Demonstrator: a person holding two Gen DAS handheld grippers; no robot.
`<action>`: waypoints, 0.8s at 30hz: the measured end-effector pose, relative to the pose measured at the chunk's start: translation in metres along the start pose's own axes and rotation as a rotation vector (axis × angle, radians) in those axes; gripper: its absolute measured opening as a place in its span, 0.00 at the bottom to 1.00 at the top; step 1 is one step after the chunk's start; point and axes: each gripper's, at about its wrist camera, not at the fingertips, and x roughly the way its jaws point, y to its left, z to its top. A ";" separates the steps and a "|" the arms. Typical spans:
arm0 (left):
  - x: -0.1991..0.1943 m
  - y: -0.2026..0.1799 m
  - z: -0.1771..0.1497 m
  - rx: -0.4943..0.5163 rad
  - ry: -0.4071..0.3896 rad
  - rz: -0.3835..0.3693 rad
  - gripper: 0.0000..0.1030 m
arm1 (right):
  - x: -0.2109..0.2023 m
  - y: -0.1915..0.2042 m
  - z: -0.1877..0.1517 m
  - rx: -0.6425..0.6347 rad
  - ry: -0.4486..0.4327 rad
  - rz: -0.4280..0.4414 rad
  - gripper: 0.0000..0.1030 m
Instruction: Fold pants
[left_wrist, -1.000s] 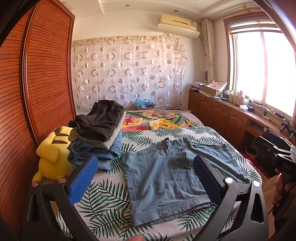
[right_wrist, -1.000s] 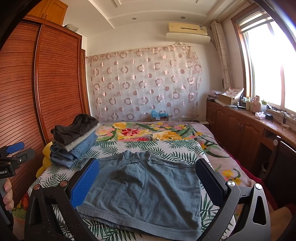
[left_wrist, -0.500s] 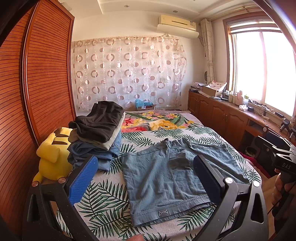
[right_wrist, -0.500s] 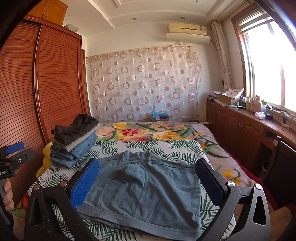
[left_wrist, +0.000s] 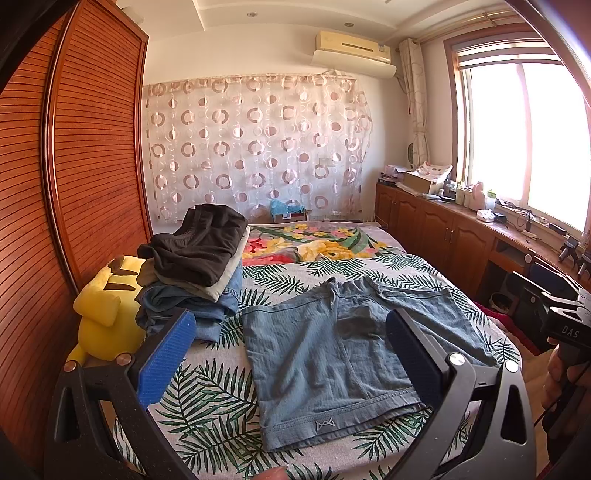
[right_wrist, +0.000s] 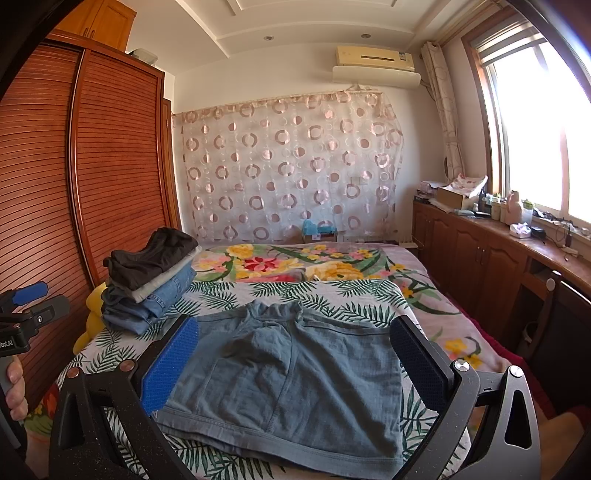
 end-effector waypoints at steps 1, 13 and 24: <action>0.000 0.000 0.000 0.000 0.000 0.000 1.00 | 0.000 0.000 0.000 0.000 0.000 0.000 1.00; 0.000 0.000 -0.002 0.000 0.023 0.001 1.00 | 0.002 -0.001 -0.002 -0.006 0.008 0.006 1.00; 0.039 0.012 -0.028 -0.030 0.126 -0.016 1.00 | 0.017 -0.010 -0.016 -0.027 0.072 -0.008 1.00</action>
